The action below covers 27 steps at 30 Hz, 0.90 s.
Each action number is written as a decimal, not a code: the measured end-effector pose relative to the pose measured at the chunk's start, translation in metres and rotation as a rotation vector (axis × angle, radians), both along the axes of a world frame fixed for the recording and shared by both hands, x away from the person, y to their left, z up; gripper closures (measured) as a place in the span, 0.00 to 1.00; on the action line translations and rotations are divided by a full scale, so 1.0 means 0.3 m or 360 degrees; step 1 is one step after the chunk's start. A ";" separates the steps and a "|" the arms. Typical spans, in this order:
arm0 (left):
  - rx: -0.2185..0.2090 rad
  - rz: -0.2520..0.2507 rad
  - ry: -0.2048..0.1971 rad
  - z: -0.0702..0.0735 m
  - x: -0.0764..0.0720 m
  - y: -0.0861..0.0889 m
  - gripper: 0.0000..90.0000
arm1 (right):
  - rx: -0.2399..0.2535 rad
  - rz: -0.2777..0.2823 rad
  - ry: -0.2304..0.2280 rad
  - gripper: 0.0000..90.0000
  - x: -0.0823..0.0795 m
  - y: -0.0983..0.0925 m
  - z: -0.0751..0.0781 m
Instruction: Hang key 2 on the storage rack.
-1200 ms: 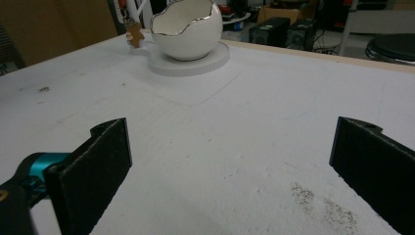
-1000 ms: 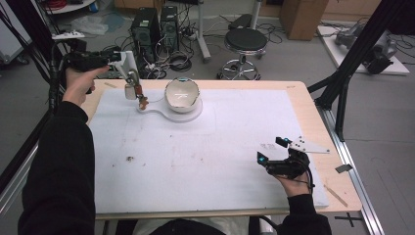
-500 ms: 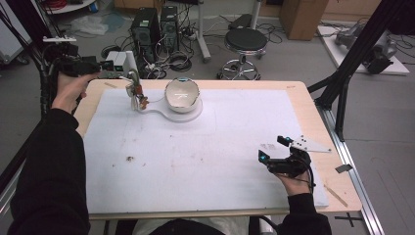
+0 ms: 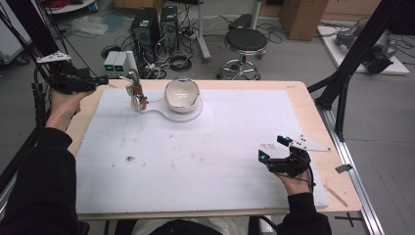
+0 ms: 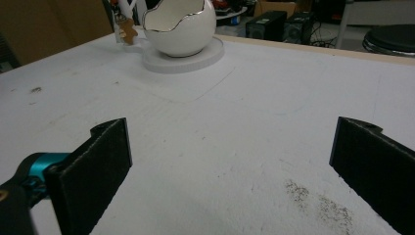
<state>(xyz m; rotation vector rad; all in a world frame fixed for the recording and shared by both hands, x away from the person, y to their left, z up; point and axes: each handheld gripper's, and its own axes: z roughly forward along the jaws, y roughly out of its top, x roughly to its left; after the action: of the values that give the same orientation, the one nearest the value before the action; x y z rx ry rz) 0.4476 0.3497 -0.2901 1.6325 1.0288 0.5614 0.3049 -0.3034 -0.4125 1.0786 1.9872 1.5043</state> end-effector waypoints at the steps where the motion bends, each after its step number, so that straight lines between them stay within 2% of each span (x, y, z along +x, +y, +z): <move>1: 0.0011 0.0001 -0.0009 -0.001 -0.008 -0.001 0.02 | 0.0004 0.0001 0.0013 0.01 -0.001 0.001 0.000; 5: 0.0031 -0.0002 -0.0029 -0.007 -0.042 -0.009 0.02 | 0.0000 0.0002 0.0014 0.01 0.002 0.000 -0.001; 7: 0.0027 -0.0020 -0.0015 -0.017 -0.057 -0.018 0.02 | -0.0001 0.0005 0.0016 0.01 0.004 0.000 -0.002; 9: 0.0052 -0.0047 0.0005 -0.033 -0.070 -0.028 0.02 | -0.0003 0.0004 0.0013 0.01 0.007 -0.001 -0.003; 11: 0.0075 -0.0054 0.0014 -0.049 -0.083 -0.036 0.02 | -0.0005 0.0005 0.0014 0.01 0.008 -0.001 -0.003; 16: 0.0061 -0.0073 0.0021 -0.081 -0.112 -0.049 0.02 | -0.0007 0.0005 0.0021 0.01 0.008 -0.001 -0.003; 21: 0.0099 -0.0081 0.0057 -0.113 -0.142 -0.063 0.02 | -0.0010 0.0007 0.0020 0.01 0.008 -0.002 -0.004; 27: 0.0069 -0.0084 0.0078 -0.172 -0.196 -0.065 0.02 | -0.0012 0.0001 0.0032 0.01 0.009 -0.004 -0.005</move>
<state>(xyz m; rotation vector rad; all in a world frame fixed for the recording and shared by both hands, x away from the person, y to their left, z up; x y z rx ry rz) 0.3887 0.3301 -0.3418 1.7141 1.0124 0.5136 0.3075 -0.3047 -0.4140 1.0944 2.0055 1.4908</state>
